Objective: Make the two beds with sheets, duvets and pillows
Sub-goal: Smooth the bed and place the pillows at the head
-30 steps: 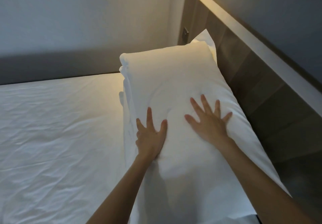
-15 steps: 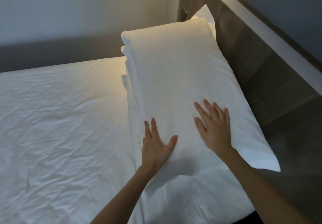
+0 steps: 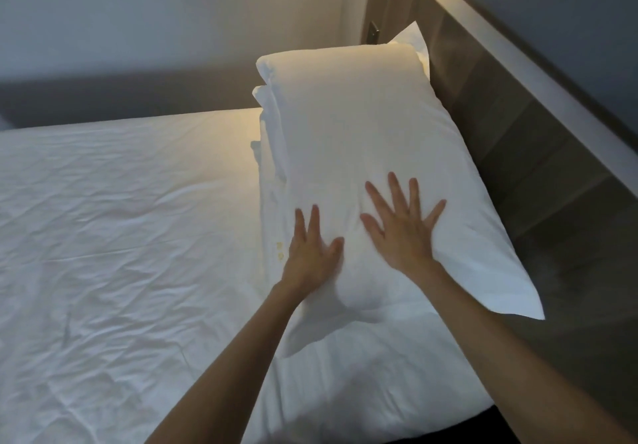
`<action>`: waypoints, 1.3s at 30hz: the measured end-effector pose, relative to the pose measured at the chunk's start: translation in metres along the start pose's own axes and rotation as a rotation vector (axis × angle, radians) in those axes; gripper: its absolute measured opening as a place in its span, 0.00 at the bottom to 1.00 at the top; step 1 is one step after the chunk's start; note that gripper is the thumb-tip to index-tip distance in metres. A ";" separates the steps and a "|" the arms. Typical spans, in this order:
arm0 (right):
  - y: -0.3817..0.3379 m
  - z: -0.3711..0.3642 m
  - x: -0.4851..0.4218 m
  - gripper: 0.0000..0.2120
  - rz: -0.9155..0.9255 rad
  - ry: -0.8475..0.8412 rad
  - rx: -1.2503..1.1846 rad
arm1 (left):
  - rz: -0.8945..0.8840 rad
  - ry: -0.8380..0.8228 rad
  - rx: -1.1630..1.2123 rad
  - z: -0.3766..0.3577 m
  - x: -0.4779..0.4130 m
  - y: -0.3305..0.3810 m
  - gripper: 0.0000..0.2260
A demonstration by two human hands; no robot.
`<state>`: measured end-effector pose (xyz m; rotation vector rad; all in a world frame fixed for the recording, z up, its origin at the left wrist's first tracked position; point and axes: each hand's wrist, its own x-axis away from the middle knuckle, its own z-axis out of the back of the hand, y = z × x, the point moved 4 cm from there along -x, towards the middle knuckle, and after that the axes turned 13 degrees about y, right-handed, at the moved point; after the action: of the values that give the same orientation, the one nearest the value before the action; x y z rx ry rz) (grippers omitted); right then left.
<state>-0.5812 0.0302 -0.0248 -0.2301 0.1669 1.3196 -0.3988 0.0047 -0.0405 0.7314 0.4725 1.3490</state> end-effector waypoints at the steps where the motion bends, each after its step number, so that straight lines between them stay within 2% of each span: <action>1: -0.002 -0.004 0.010 0.29 0.020 -0.020 0.016 | 0.039 -0.037 -0.010 -0.008 0.008 -0.007 0.35; 4: -0.004 -0.002 0.030 0.28 0.112 -0.045 0.013 | 0.123 -0.077 -0.086 -0.013 0.025 -0.036 0.37; 7: 0.001 0.019 0.030 0.21 0.083 0.011 -0.231 | 0.117 -0.096 -0.245 0.008 0.022 -0.045 0.33; 9: 0.008 0.035 0.022 0.17 0.003 0.097 -0.388 | 0.076 0.000 -0.325 0.026 0.016 -0.027 0.28; 11: 0.018 0.049 0.008 0.18 -0.071 0.159 -0.426 | 0.019 0.128 -0.333 0.039 0.007 0.003 0.26; 14: 0.032 0.065 -0.017 0.19 -0.143 0.181 -0.416 | -0.095 0.195 -0.301 0.042 -0.019 0.048 0.27; 20: 0.048 0.068 -0.067 0.22 -0.222 0.184 -0.276 | -0.293 0.168 -0.351 0.012 -0.088 0.113 0.25; 24: 0.058 0.028 -0.079 0.24 -0.483 -0.065 -0.304 | -0.232 0.098 -0.380 -0.016 -0.122 0.113 0.24; 25: 0.059 0.016 -0.076 0.25 -0.498 -0.098 -0.268 | -0.210 0.090 -0.392 -0.024 -0.124 0.104 0.24; 30: 0.054 -0.016 -0.063 0.30 -0.400 -0.020 -0.103 | -0.205 0.139 -0.346 -0.041 -0.123 0.073 0.25; 39: 0.056 -0.010 -0.023 0.38 -0.329 -0.012 -0.102 | -0.219 0.110 -0.361 -0.036 -0.085 0.050 0.30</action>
<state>-0.6407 0.0187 -0.0325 -0.3219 0.0477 1.0027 -0.4742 -0.0689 -0.0389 0.3003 0.3704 1.2278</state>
